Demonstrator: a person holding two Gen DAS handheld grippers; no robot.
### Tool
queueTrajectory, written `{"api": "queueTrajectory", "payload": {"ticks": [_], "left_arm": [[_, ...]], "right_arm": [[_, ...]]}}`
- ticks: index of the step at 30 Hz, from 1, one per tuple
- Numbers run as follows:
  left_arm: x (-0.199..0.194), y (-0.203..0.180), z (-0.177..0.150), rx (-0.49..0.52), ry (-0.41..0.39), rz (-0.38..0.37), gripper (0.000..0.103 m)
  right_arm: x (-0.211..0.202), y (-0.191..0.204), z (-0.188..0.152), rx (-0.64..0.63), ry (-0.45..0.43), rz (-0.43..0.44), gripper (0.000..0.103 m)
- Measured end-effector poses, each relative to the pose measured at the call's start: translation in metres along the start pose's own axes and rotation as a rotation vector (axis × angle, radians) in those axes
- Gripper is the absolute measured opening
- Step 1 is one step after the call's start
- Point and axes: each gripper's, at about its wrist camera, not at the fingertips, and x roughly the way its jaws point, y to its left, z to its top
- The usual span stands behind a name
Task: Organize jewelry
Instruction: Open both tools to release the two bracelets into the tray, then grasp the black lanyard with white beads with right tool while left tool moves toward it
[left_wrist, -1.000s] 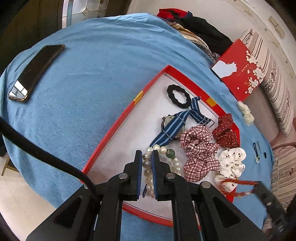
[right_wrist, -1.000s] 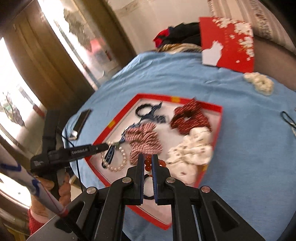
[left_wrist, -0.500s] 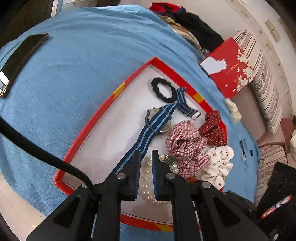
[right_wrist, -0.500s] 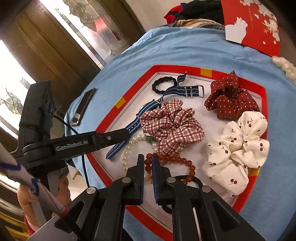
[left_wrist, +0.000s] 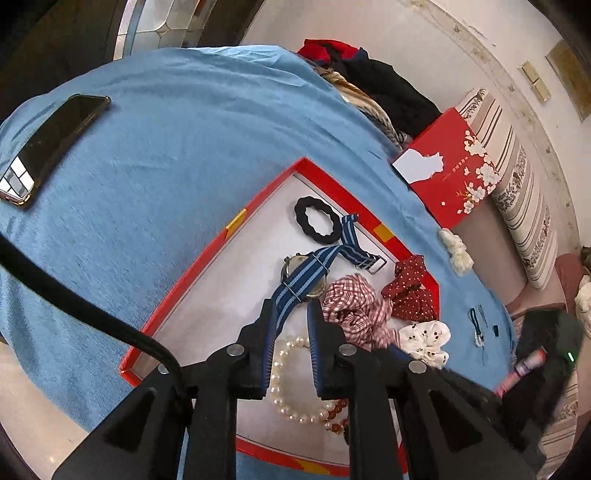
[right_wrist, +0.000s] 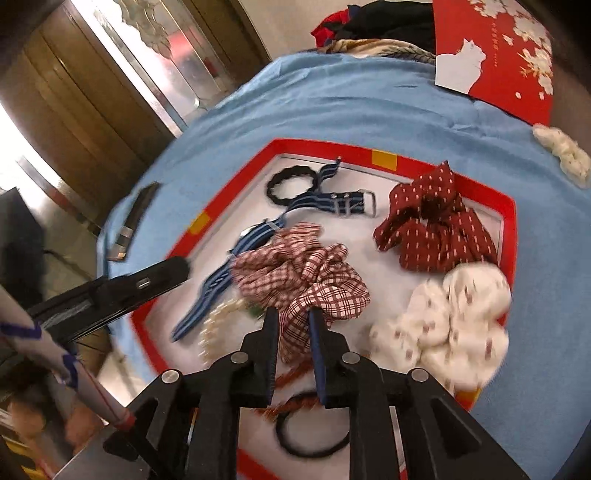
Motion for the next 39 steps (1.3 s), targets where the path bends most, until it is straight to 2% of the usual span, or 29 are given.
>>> {"api": "queueTrajectory", "payload": {"ticks": [5, 10, 14, 17, 20, 24, 25, 26, 28, 31, 35, 39], "left_arm": [[0.003, 0.002, 0.002, -0.007, 0.000, 0.006, 0.015], [0.005, -0.007, 0.002, 0.014, -0.004, 0.014, 0.021], [0.005, -0.023, -0.003, 0.061, -0.019, 0.033, 0.024], [0.003, -0.041, -0.010, 0.122, -0.045, 0.049, 0.029], [-0.001, -0.067, -0.021, 0.198, -0.086, 0.042, 0.032], [-0.006, -0.117, -0.046, 0.318, -0.118, -0.051, 0.039], [-0.005, -0.128, -0.053, 0.343, -0.118, -0.073, 0.043], [-0.003, -0.143, -0.062, 0.375, -0.113, -0.100, 0.048], [0.003, -0.166, -0.078, 0.421, -0.092, -0.142, 0.050], [0.023, -0.199, -0.101, 0.464, -0.010, -0.199, 0.050], [0.053, -0.230, -0.125, 0.510, 0.090, -0.209, 0.050], [0.070, -0.247, -0.134, 0.542, 0.119, -0.197, 0.050]], "right_arm": [[0.014, -0.005, 0.018, -0.016, -0.004, -0.082, 0.018], [-0.012, -0.013, 0.018, 0.016, -0.056, -0.023, 0.018], [-0.053, -0.029, 0.005, 0.025, -0.129, -0.019, 0.035], [-0.088, -0.056, -0.012, 0.057, -0.175, -0.036, 0.038], [-0.124, -0.102, -0.034, 0.119, -0.207, -0.108, 0.041], [-0.153, -0.167, -0.058, 0.219, -0.205, -0.232, 0.041], [-0.161, -0.190, -0.067, 0.267, -0.202, -0.264, 0.041], [-0.166, -0.206, -0.071, 0.300, -0.200, -0.286, 0.041], [-0.173, -0.235, -0.081, 0.355, -0.199, -0.339, 0.041], [-0.179, -0.273, -0.087, 0.420, -0.196, -0.405, 0.041], [-0.177, -0.308, -0.078, 0.464, -0.198, -0.448, 0.041], [-0.165, -0.334, -0.043, 0.442, -0.193, -0.487, 0.041]]}}
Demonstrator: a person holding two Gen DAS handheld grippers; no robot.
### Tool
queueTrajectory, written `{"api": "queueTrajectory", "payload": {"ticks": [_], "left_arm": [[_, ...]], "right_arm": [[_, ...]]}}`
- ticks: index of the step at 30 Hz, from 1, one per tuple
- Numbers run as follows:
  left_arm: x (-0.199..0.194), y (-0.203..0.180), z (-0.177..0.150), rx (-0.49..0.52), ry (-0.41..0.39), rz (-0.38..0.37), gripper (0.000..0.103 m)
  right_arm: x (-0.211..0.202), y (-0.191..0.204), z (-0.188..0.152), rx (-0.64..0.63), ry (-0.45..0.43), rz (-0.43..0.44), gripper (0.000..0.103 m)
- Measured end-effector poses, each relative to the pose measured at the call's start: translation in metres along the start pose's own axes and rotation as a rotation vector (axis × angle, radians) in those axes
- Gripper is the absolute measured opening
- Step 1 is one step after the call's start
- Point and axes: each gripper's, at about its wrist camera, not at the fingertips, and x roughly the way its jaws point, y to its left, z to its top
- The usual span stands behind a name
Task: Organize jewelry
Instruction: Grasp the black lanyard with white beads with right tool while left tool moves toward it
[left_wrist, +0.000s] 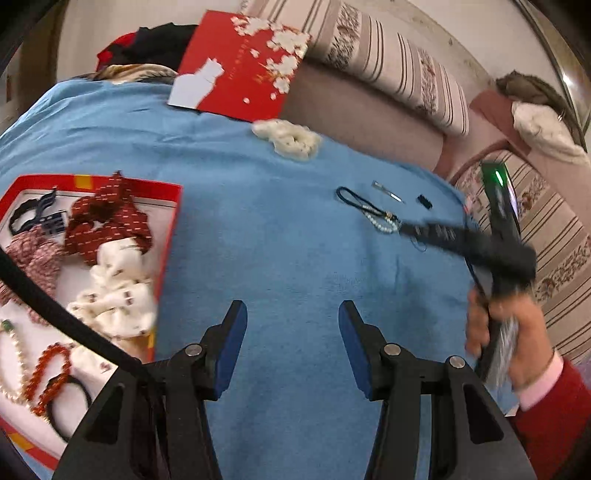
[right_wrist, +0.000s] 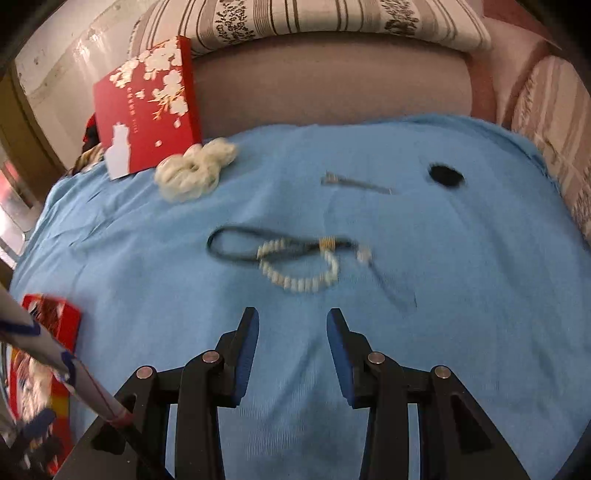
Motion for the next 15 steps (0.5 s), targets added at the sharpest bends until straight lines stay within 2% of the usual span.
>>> {"api": "queueTrajectory", "payload": {"ticks": [4, 8, 12, 15], "left_arm": [[0.017, 0.008, 0.004, -0.029, 0.039, 0.003, 0.050], [0.029, 0.019, 0.008, -0.085, 0.072, -0.017, 0.050], [0.032, 0.023, 0.014, -0.099, 0.077, -0.012, 0.050], [0.031, 0.025, 0.015, -0.108, 0.076, -0.010, 0.050]], "right_arm": [[0.040, -0.001, 0.037, 0.017, 0.008, -0.027, 0.041], [0.074, -0.012, 0.052, 0.073, 0.045, -0.022, 0.041], [0.081, -0.019, 0.049, 0.117, 0.084, 0.078, 0.040], [0.070, -0.016, 0.030, 0.113, 0.154, 0.243, 0.029]]}}
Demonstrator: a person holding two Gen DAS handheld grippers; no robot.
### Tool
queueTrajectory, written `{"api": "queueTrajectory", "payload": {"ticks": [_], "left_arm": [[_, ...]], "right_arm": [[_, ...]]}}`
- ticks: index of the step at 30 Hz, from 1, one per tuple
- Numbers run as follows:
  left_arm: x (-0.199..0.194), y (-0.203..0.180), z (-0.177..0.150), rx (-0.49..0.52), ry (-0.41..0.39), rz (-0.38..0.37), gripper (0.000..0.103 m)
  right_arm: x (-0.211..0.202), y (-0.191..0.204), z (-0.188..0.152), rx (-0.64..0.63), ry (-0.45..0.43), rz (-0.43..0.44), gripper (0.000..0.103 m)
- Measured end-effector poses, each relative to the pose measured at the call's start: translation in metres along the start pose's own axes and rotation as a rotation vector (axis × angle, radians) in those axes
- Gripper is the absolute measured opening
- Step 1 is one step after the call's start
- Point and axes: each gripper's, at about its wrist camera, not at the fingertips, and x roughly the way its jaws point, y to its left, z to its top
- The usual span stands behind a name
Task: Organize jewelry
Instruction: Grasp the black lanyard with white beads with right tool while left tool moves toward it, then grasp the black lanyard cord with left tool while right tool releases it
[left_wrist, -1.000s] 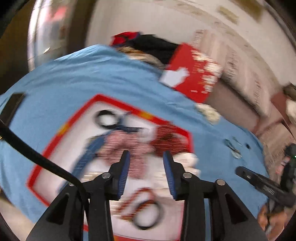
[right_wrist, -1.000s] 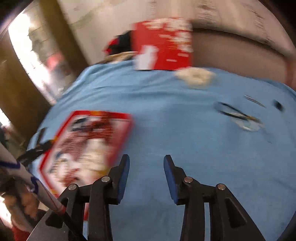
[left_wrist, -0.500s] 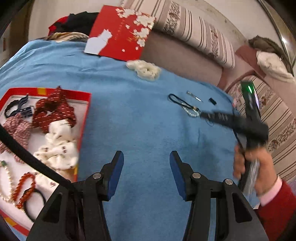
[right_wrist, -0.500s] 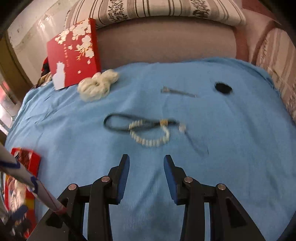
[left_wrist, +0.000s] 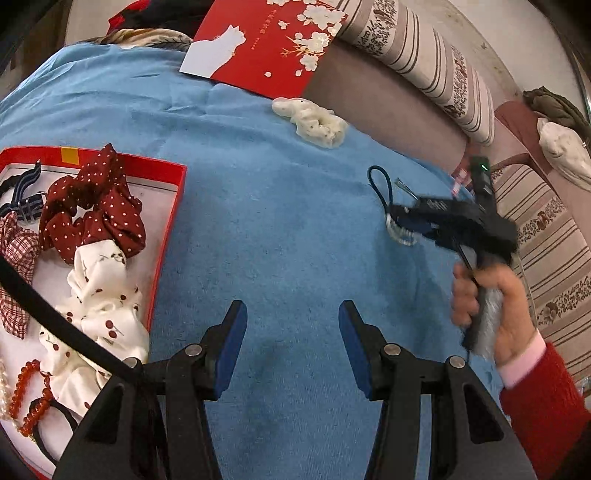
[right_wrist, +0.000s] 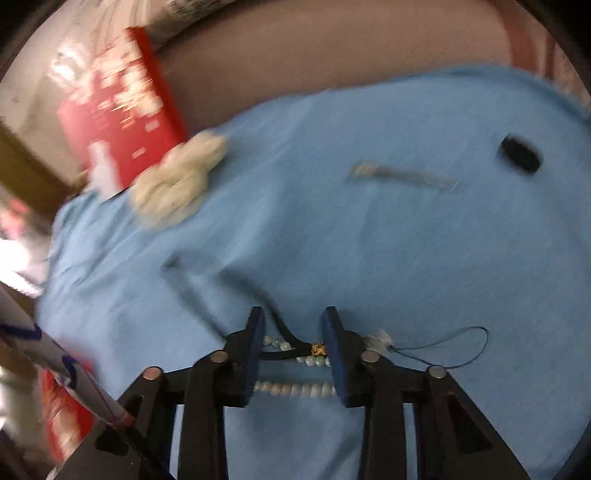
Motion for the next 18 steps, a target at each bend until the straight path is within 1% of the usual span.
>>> {"api": "queueTrajectory", "payload": {"ticks": [2, 4, 5, 6, 8, 9, 11, 13, 14, 18], "left_arm": [[-0.002, 0.002, 0.000, -0.010, 0.002, -0.004, 0.050], [-0.004, 0.004, -0.002, -0.020, 0.002, -0.004, 0.050], [-0.005, 0.004, -0.003, -0.022, 0.001, -0.003, 0.050], [-0.007, 0.005, -0.004, -0.024, 0.001, -0.002, 0.050], [-0.009, 0.006, -0.006, -0.027, 0.003, -0.002, 0.050], [-0.009, 0.006, -0.008, -0.029, 0.006, -0.004, 0.050], [-0.009, 0.005, -0.010, -0.032, 0.013, -0.009, 0.050], [-0.006, 0.003, -0.012, -0.026, 0.022, -0.009, 0.050], [-0.004, 0.001, -0.014, -0.019, 0.028, -0.006, 0.050], [0.005, -0.007, -0.018, 0.006, 0.048, -0.003, 0.050]], "right_arm": [[-0.004, 0.002, -0.020, 0.001, 0.070, 0.094, 0.025], [-0.010, 0.005, -0.054, -0.012, 0.143, 0.183, 0.025], [-0.012, 0.007, -0.065, -0.020, 0.160, 0.209, 0.025], [-0.019, 0.008, -0.083, -0.025, 0.186, 0.254, 0.025], [-0.033, 0.007, -0.108, -0.019, 0.202, 0.291, 0.025], [-0.038, 0.007, -0.116, -0.015, 0.196, 0.288, 0.025], [-0.055, 0.002, -0.131, -0.023, 0.141, 0.238, 0.026], [-0.076, 0.001, -0.144, -0.072, 0.051, 0.150, 0.033], [-0.084, 0.002, -0.150, -0.097, 0.015, 0.128, 0.037], [-0.099, 0.015, -0.166, -0.175, -0.074, 0.106, 0.037]]}}
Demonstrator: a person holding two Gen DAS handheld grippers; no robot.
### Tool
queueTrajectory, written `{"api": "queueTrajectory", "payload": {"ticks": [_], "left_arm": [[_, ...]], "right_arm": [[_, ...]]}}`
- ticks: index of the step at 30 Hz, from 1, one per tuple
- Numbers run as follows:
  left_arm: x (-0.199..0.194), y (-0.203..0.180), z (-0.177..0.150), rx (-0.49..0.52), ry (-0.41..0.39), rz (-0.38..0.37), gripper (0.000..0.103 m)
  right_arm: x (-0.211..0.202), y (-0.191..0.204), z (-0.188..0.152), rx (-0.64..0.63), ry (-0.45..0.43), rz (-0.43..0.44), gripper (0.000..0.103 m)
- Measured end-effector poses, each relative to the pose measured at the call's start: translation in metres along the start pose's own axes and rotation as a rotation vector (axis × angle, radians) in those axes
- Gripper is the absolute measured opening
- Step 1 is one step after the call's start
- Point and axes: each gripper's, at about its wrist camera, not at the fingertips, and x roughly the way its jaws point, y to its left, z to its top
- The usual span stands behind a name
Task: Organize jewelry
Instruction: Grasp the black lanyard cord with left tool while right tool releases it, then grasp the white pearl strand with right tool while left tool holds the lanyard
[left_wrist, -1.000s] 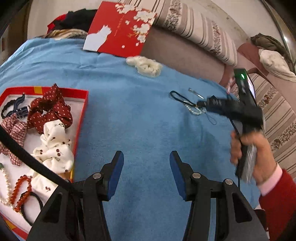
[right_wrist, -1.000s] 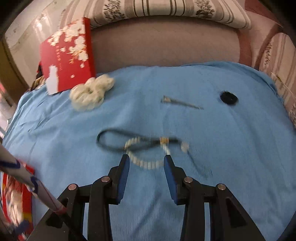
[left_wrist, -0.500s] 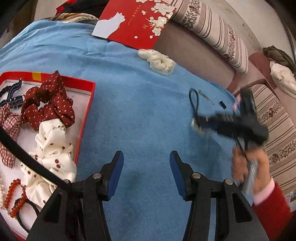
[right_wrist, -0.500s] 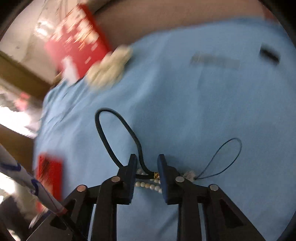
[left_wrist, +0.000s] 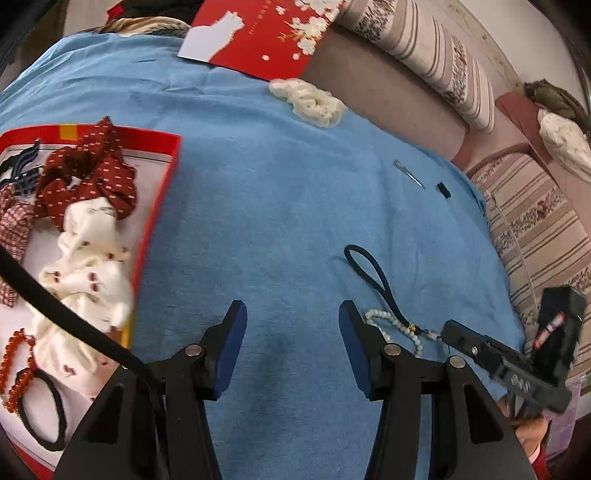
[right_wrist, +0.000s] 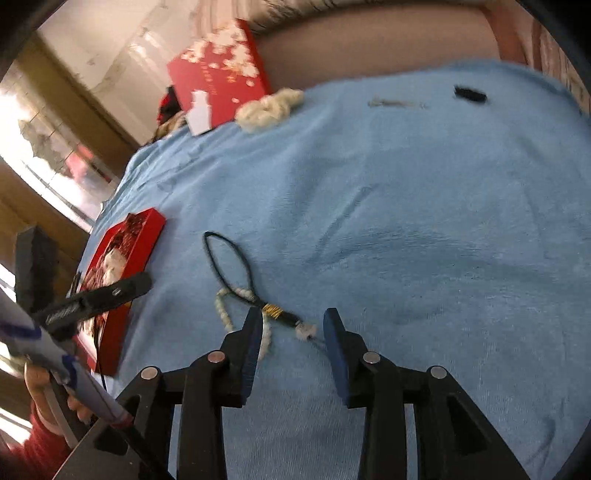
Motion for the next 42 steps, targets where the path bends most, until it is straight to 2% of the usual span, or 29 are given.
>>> {"api": "queueTrajectory", "payload": {"ticks": [5, 9, 11, 13, 19, 21, 22, 23, 27, 34, 37, 42], "left_arm": [[0.005, -0.005, 0.005, -0.015, 0.012, -0.070, 0.050], [0.015, -0.008, 0.018, -0.073, 0.045, -0.151, 0.051], [0.023, -0.014, 0.026, -0.097, 0.070, -0.203, 0.057], [0.036, -0.023, 0.034, -0.101, 0.092, -0.220, 0.065], [0.081, -0.044, 0.045, -0.088, 0.196, -0.225, 0.064], [0.089, -0.050, 0.045, -0.076, 0.218, -0.229, 0.039], [0.092, -0.052, 0.046, -0.075, 0.240, -0.242, 0.010], [0.096, -0.053, 0.045, -0.083, 0.266, -0.257, 0.003], [0.077, -0.049, 0.043, -0.073, 0.208, -0.241, 0.003], [0.004, -0.019, 0.044, -0.108, 0.064, -0.243, 0.003], [-0.037, 0.002, 0.037, -0.129, 0.006, -0.243, 0.003], [-0.103, 0.051, 0.024, -0.188, -0.118, -0.208, 0.003]], "right_arm": [[0.001, 0.033, -0.011, -0.190, -0.006, 0.038, 0.037], [0.018, 0.055, -0.024, -0.296, 0.035, 0.054, 0.037], [0.026, 0.057, -0.028, -0.324, 0.042, 0.032, 0.037], [0.032, 0.057, -0.028, -0.345, 0.037, 0.004, 0.037], [0.045, 0.053, -0.027, -0.375, 0.032, -0.037, 0.036], [0.049, 0.052, -0.023, -0.371, 0.024, -0.051, 0.028], [0.050, 0.050, -0.022, -0.360, 0.023, -0.048, 0.027], [0.050, 0.048, -0.021, -0.347, 0.022, -0.044, 0.025], [0.045, 0.045, -0.017, -0.321, 0.004, -0.036, 0.023], [0.031, 0.069, -0.021, -0.396, -0.051, -0.035, 0.023], [0.038, 0.083, -0.019, -0.450, -0.044, -0.085, 0.023], [0.067, 0.075, -0.009, -0.428, 0.025, -0.132, 0.023]]}}
